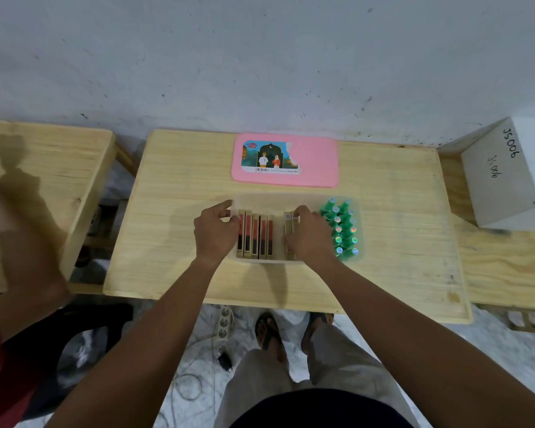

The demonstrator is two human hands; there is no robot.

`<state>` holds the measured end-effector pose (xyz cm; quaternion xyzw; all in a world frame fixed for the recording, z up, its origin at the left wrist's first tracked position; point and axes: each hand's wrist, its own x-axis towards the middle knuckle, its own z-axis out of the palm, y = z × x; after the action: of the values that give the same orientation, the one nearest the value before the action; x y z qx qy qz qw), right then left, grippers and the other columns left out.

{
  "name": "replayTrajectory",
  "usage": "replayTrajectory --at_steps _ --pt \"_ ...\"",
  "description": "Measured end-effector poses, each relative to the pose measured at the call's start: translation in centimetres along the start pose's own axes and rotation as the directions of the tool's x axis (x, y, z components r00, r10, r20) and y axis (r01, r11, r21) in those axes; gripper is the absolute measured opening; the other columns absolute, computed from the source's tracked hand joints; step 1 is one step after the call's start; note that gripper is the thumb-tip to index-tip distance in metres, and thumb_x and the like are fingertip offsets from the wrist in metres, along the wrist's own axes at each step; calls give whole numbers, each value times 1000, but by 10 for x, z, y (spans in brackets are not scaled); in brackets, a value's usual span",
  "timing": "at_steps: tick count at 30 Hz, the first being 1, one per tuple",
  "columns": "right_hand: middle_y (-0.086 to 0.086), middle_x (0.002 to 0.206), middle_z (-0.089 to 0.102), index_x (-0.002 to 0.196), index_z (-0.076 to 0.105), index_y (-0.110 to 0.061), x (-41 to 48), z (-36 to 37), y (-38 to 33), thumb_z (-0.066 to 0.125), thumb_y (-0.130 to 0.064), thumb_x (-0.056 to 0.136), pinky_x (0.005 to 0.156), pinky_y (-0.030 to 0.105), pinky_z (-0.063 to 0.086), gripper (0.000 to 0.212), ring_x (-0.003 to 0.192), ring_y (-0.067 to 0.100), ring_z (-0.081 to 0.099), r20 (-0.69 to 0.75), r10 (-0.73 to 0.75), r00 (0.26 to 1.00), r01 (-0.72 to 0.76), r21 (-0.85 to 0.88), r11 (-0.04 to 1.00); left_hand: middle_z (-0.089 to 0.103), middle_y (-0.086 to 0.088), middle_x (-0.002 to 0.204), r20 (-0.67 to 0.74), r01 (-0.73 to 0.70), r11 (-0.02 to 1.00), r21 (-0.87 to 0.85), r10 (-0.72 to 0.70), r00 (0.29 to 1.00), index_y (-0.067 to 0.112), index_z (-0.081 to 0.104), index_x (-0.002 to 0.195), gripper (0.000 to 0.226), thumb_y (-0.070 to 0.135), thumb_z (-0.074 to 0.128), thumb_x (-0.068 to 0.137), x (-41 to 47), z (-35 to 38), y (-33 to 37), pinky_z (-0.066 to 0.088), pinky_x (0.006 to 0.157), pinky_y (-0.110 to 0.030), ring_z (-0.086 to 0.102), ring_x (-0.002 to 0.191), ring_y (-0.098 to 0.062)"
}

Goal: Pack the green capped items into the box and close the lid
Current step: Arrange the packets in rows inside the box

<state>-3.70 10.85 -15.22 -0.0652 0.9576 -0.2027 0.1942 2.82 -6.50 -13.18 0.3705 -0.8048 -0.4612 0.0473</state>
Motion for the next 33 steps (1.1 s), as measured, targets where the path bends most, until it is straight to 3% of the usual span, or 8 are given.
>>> replayTrajectory --at_steps 4,13,17,20,22,27,31,33 --pt "14 98 67 115 55 -20 2 3 2 63 -18 81 68 35 49 35 87 35 65 -11 -22 1000 23 17 1000 75 0 103 12 -6 1000 10 6 1000 26 69 122 35 20 66 87 -3 -2 -1 55 84 -34 64 70 -13" --pt "13 105 59 120 49 -19 -1 2 1 77 -25 73 68 35 45 55 93 36 61 50 -59 997 61 -41 997 74 -3 106 18 -19 998 53 18 1000 22 67 124 36 18 65 89 -3 -4 2 50 73 -26 56 53 -7" --pt "13 90 69 119 51 -23 3 1 0 65 -19 75 71 36 54 47 83 34 66 67 -15 998 5 145 989 75 -3 102 24 -17 998 62 16 1000 22 68 123 36 17 64 88 -3 -5 3 48 72 -25 55 51 -8" --pt "11 82 71 128 48 -29 3 0 -4 62 -31 81 70 36 55 48 77 32 67 42 -70 997 58 245 968 75 -3 102 25 -12 998 69 10 1000 23 68 123 36 17 63 88 -3 -5 2 46 71 -24 57 53 -8" --pt "13 82 70 129 46 -29 2 1 -5 61 -35 84 70 38 55 48 77 34 65 18 -99 995 92 227 969 75 -3 102 25 -14 997 78 12 1000 23 68 123 35 18 64 89 -3 -5 2 44 71 -23 57 54 -6" --pt "18 97 63 134 48 -22 1 5 0 64 -13 78 69 30 41 59 91 34 59 -38 -101 994 106 163 981 75 -4 102 32 -19 997 80 16 999 22 69 122 34 18 63 88 -2 -5 5 48 75 -25 58 56 -7" --pt "18 93 71 131 54 -20 0 2 2 65 -18 82 77 36 54 49 92 35 65 -11 -40 999 41 195 980 76 -4 101 27 -21 996 81 19 999 23 69 122 34 20 63 89 -3 -5 4 52 78 -28 60 58 -12" --pt "13 96 72 128 56 -22 -2 -3 2 65 -22 83 78 38 55 46 93 35 67 7 -18 1000 17 83 996 76 -3 101 24 -20 996 84 18 1000 24 69 122 34 20 63 89 -3 -5 4 50 76 -26 59 56 -9"
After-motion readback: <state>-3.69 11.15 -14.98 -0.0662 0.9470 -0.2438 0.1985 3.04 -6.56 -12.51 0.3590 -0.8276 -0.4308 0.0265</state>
